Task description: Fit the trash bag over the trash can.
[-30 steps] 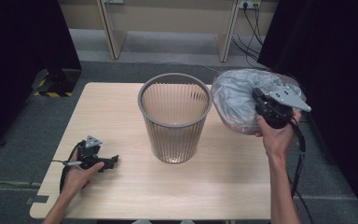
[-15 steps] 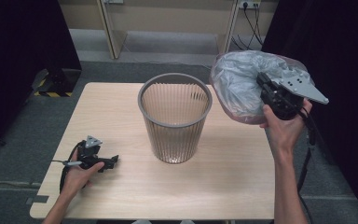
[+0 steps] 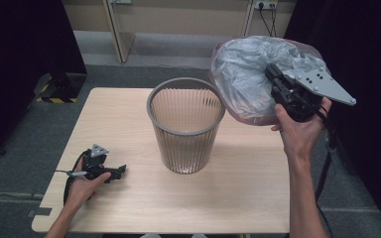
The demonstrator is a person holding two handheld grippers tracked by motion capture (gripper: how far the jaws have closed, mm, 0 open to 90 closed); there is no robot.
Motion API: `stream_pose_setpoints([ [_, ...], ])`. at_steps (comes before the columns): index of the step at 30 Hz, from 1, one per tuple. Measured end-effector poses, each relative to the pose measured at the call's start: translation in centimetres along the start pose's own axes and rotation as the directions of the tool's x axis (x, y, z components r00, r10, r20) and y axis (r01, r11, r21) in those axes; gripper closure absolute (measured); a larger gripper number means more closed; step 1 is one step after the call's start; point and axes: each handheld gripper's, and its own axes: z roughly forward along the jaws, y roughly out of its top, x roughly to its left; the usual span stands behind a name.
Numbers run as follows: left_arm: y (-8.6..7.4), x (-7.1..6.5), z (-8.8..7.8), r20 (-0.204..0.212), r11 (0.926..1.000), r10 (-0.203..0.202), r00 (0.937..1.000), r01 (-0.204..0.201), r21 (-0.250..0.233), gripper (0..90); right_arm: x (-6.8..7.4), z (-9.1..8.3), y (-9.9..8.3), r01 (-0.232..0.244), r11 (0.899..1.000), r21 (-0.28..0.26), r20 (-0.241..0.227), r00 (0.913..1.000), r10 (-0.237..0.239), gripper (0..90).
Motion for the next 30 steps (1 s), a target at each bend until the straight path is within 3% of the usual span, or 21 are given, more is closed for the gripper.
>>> stream_pose_setpoints([
  [10, 0.0, 0.0, 0.0, 0.002, 1.0, 0.002, 1.0, -0.002, 0.0, 0.0, 2.6, -0.2, 2.1, 0.0, 0.997, -0.071, -0.093, 0.9956, -0.006, 87.0],
  [20, 0.0, 0.0, 0.0, 0.002, 1.0, 0.001, 1.0, -0.001, -0.001, 0.0, 4.1, -0.4, 3.0, -0.019, 0.995, -0.102, -0.16, 0.9872, 0.003, 87.0],
  [30, 0.0, 0.0, 0.0, 0.003, 1.0, 0.002, 1.0, -0.002, 0.0, 0.0, 5.9, -0.3, 2.2, -0.068, 0.994, -0.08, -0.277, 0.9599, 0.044, 87.0],
])
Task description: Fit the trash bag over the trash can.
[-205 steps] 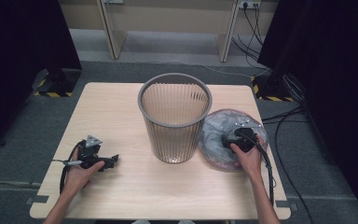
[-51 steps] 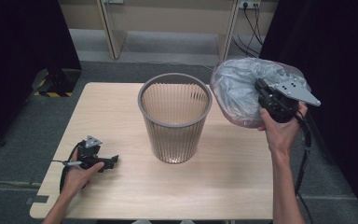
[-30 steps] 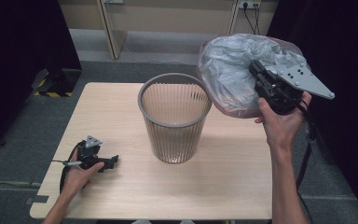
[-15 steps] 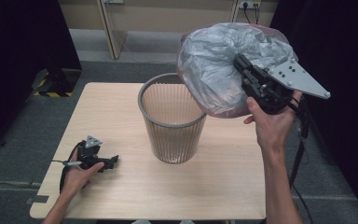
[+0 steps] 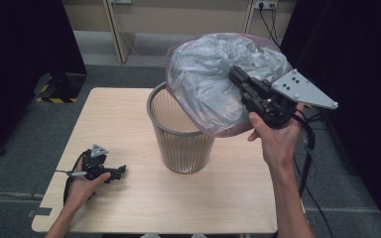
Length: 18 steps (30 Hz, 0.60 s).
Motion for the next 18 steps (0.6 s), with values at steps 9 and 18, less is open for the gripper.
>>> stream_pose_setpoints([
  [9, 0.0, 0.0, 0.0, 0.0, 1.0, 0.001, 1.0, -0.001, 0.0, 0.0, 1.1, 1.3, -1.6, -0.019, 0.999, 0.036, -0.051, 0.9985, 0.021, 87.0],
  [18, 0.0, 0.0, 0.0, 0.001, 1.0, 0.002, 1.0, -0.002, -0.003, 0.0, 0.7, 2.6, -3.1, -0.057, 0.994, 0.089, -0.067, 0.9958, 0.063, 87.0],
])
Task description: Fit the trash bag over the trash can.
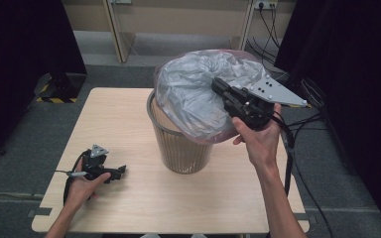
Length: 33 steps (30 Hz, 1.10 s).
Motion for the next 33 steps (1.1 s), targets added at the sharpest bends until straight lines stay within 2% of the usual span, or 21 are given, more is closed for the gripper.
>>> stream_pose_setpoints([
  [4, 0.0, 0.0, 0.0, 0.0, 1.0, -0.001, 1.0, 0.001, -0.001, 0.0, -0.4, 0.3, -0.3, -0.014, 1.0, 0.017, -0.001, 0.9999, 0.014, 87.0],
  [9, 0.0, 0.0, 0.0, 0.0, 1.0, 0.0, 1.0, 0.0, 0.0, 0.0, -0.2, 0.1, 0.1, -0.047, 0.999, -0.002, -0.044, 0.9979, 0.047, 87.0],
  [16, 0.0, 0.0, 0.0, 0.001, 1.0, 0.0, 1.0, 0.0, 0.002, 0.0, 0.2, 0.0, 0.6, -0.05, 0.999, -0.011, -0.073, 0.9961, 0.049, 87.0],
  [20, 0.0, 0.0, 0.0, 0.001, 1.0, 0.0, 1.0, 0.0, 0.002, 0.0, 0.4, 0.8, 0.2, -0.04, 0.999, 0.016, -0.07, 0.9967, 0.041, 86.8],
  [25, 0.0, 0.0, 0.0, 0.0, 1.0, 0.0, 1.0, 0.0, 0.0, 0.0, 0.4, 2.4, -1.0, -0.007, 0.996, 0.084, -0.028, 0.9996, 0.01, 85.9],
  [28, 0.0, 0.0, 0.0, 0.0, 1.0, 0.0, 1.0, 0.0, 0.0, 0.0, 0.2, 3.2, -1.6, 0.013, 0.992, 0.126, 0.0, 0.9999, -0.013, 81.9],
  [33, 0.0, 0.0, 0.0, 0.0, 1.0, 0.001, 1.0, -0.001, 0.0, 0.0, 0.0, 4.0, -2.0, 0.017, 0.985, 0.174, 0.014, 0.9997, -0.02, 63.9],
])
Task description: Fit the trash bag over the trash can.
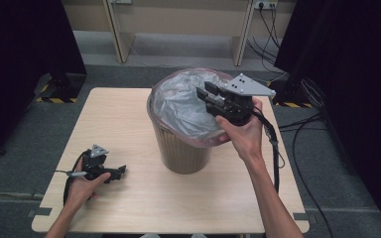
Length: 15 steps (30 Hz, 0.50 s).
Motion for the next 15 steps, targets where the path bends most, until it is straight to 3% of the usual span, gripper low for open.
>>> stream_pose_setpoints([
  [3, 0.0, 0.0, 0.0, -0.001, 1.0, 0.0, 1.0, 0.0, 0.0, 0.0, -0.4, -0.2, 0.1, -0.039, 0.999, -0.001, -0.002, 0.9992, 0.039, 51.0],
  [9, 0.0, 0.0, -0.1, 0.002, 1.0, 0.003, 1.0, -0.003, -0.006, 1.0, -1.8, -1.5, 0.5, -0.066, 0.997, -0.029, 0.027, 0.9974, 0.067, 44.4],
  [14, 0.0, 0.1, -0.4, 0.009, 0.9994, -0.002, 1.0, 0.002, -0.036, 16.8, -3.4, -2.3, 0.4, -0.094, 0.995, -0.036, 0.081, 0.992, 0.097, 40.3],
  [15, 0.1, 0.1, -0.5, 0.015, 0.9992, -0.005, 0.9999, 0.005, -0.04, 13.2, -3.8, -2.6, 0.3, -0.099, 0.994, -0.036, 0.098, 0.99, 0.102, 39.8],
])
